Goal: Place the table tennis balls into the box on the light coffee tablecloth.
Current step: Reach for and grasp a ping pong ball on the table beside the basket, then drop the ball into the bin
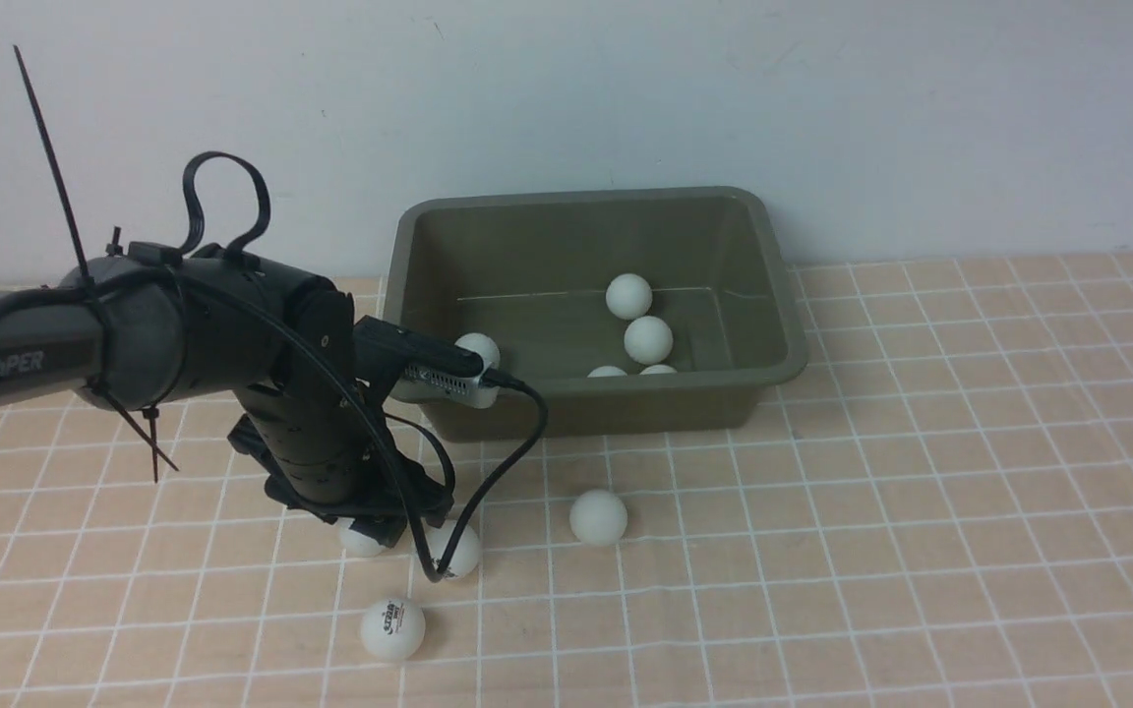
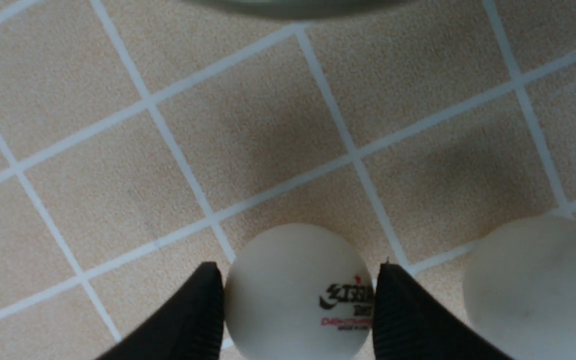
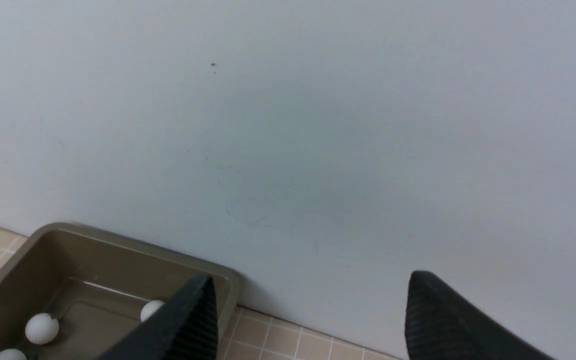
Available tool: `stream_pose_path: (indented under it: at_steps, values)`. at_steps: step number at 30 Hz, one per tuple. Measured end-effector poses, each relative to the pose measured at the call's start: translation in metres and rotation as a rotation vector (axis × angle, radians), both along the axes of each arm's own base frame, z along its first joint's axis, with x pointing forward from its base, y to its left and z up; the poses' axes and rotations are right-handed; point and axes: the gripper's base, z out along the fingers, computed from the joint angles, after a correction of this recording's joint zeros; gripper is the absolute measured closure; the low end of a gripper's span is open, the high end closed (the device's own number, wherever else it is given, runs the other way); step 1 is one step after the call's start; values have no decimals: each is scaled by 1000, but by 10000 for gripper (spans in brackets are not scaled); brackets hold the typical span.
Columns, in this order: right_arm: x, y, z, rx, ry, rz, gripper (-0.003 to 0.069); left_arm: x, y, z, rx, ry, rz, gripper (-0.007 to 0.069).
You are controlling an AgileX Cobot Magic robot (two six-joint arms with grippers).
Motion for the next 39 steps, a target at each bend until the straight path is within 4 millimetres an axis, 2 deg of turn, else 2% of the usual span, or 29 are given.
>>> stream_pose_path:
  at_steps: [3, 6, 8, 9, 10, 12, 13, 15, 17, 20, 21, 22, 26, 29, 33, 39]
  values:
    - [-16, -2, 0, -12, -4, -14, 195, -2, 3, 3, 29, 9, -16, 314]
    - [-30, -7, -12, -40, 33, -44, 195, -7, 7, 18, 59, 11, -24, 314]
    - [-44, -11, -30, -72, 85, -75, 195, -10, 9, 43, 53, -37, -18, 314]
    - [-43, -11, -35, -75, 105, -77, 195, -10, 9, 46, 51, -45, -16, 315]
    - [-53, -14, -54, -93, 157, -92, 195, -10, 9, 69, 29, -107, -12, 315]
    - [-59, -15, -77, -104, 226, -95, 195, -8, 5, 89, -2, -167, -11, 315]
    - [-65, -15, -100, -113, 293, -97, 195, -6, 0, 107, -37, -224, -16, 315]
    - [-70, -16, -128, -120, 365, -93, 195, 0, -8, 124, -77, -295, -39, 315]
    - [-75, -16, -160, -124, 436, -90, 195, 9, -16, 131, -115, -340, -50, 315]
    - [-83, -14, -204, -112, 547, -75, 195, 29, -28, 129, -158, -359, -46, 315]
    - [-84, -14, -207, -110, 554, -73, 195, 31, -29, 130, -161, -365, -46, 315]
    - [-89, -11, -228, -80, 614, -53, 195, 46, -36, 119, -168, -348, -42, 315]
    - [-100, -3, -256, 1, 689, 8, 195, 72, -50, 102, -187, -296, -50, 315]
    - [-109, 6, -266, 70, 703, 85, 195, 92, -61, 83, -194, -250, -89, 315]
    - [-118, 12, -266, 126, 676, 145, 195, 112, -72, 70, -218, -236, -111, 315]
    - [-124, 13, -262, 139, 639, 161, 195, 123, -78, 54, -223, -163, -99, 265]
